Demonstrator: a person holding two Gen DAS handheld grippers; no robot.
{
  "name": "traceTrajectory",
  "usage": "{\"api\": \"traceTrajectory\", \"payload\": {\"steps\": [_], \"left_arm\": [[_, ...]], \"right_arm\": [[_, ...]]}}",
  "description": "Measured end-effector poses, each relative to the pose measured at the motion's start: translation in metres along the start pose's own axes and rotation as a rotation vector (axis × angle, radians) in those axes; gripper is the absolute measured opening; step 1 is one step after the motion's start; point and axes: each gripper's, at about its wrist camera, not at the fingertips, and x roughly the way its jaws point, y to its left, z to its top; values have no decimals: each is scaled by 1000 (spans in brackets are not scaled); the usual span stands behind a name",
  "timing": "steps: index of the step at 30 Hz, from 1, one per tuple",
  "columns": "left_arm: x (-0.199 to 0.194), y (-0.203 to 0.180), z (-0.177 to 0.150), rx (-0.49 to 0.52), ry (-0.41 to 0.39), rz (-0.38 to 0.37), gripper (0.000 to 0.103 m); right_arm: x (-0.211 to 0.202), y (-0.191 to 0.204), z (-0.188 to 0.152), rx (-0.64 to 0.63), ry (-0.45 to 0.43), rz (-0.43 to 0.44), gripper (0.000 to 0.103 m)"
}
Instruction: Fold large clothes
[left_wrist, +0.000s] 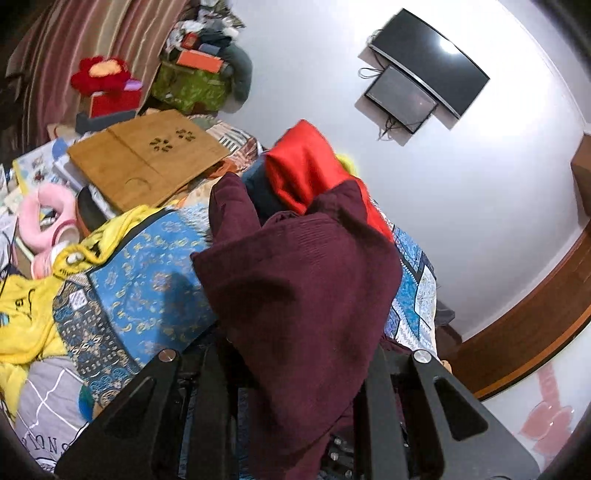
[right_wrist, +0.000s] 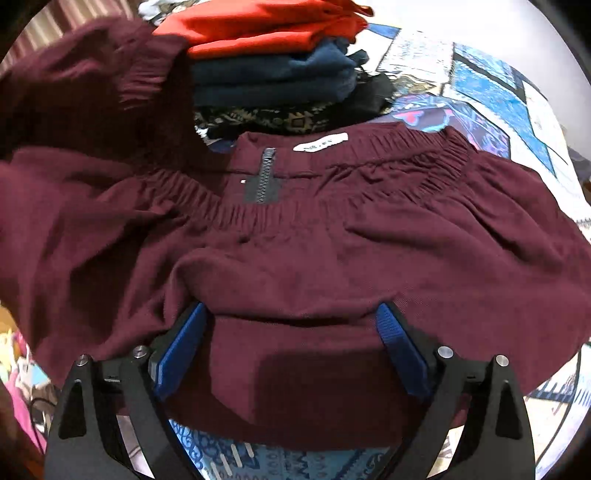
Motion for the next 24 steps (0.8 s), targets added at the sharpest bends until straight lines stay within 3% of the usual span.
{"api": "traceTrajectory", "payload": {"steps": [3, 6, 11, 15, 20, 22, 24], "left_arm": [[13, -30, 0, 44, -6, -13, 18], [31, -76, -5, 106, 4, -30, 18], [80, -166, -33, 251, 70, -59, 18], [136, -226, -80, 386, 198, -60, 18], [194, -258, -148, 578, 439, -38, 24], [196, -261, -162, 663, 458, -34, 29], [186, -262, -168, 744, 456, -54, 41]], "right_arm": [[-14, -18, 1, 40, 8, 92, 91], [-41, -47, -7, 118, -53, 96, 91], [-97, -116, -28, 239, -169, -45, 91], [-130, -173, -51, 352, -194, -147, 91], [-145, -217, -81, 461, -185, -222, 91], [-147, -225, -83, 479, -178, -229, 91], [-150, -229, -90, 491, -174, -232, 91]]}}
